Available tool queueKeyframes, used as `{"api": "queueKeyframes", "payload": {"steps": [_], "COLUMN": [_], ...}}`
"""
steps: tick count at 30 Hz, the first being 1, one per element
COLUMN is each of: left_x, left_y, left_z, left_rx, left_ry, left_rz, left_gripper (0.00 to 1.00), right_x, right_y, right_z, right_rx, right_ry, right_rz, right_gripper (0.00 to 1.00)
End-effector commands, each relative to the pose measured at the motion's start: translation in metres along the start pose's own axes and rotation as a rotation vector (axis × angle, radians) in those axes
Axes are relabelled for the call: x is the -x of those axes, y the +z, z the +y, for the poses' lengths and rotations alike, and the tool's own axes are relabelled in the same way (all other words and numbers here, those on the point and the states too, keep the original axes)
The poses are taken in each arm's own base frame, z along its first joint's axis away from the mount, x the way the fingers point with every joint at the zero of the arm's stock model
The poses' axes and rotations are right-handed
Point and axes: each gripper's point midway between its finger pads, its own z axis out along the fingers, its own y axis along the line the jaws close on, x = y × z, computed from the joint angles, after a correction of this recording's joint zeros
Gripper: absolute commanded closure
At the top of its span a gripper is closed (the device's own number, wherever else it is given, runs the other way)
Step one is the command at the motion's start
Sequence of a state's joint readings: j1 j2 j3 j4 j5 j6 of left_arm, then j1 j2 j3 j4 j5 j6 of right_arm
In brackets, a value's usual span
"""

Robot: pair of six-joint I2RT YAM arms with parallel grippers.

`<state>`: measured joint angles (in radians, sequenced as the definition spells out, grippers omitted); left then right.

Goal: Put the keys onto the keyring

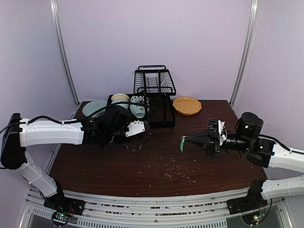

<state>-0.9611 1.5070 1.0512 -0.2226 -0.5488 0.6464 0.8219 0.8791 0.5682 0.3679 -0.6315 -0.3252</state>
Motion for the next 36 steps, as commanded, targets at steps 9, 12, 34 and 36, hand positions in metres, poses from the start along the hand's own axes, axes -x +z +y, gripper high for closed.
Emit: {"api": "queueKeyframes", "payload": {"steps": [9, 12, 34, 36], "left_x": [-0.069, -0.072, -0.059, -0.065], "left_y": [0.042, 0.026, 0.054, 0.064], "left_z": [0.078, 0.087, 0.088, 0.083], "left_rx": [0.102, 0.102, 0.072, 0.06], "left_ry": [-0.111, -0.133, 0.187, 0.228], "left_rz": [0.17, 0.173, -0.094, -0.077], "left_gripper": [1.0, 1.0, 1.0, 1.0], "right_x": [0.008, 0.006, 0.013, 0.014], "right_y": [-0.004, -0.005, -0.008, -0.009], "right_z": [-0.005, -0.005, -0.006, -0.007], "right_rx": [-0.023, -0.029, -0.036, -0.042], "right_ry": [-0.014, -0.015, -0.034, -0.039], "right_rz": [-0.012, -0.008, -0.018, -0.02], "right_gripper": [1.0, 1.0, 1.0, 1.0]}}
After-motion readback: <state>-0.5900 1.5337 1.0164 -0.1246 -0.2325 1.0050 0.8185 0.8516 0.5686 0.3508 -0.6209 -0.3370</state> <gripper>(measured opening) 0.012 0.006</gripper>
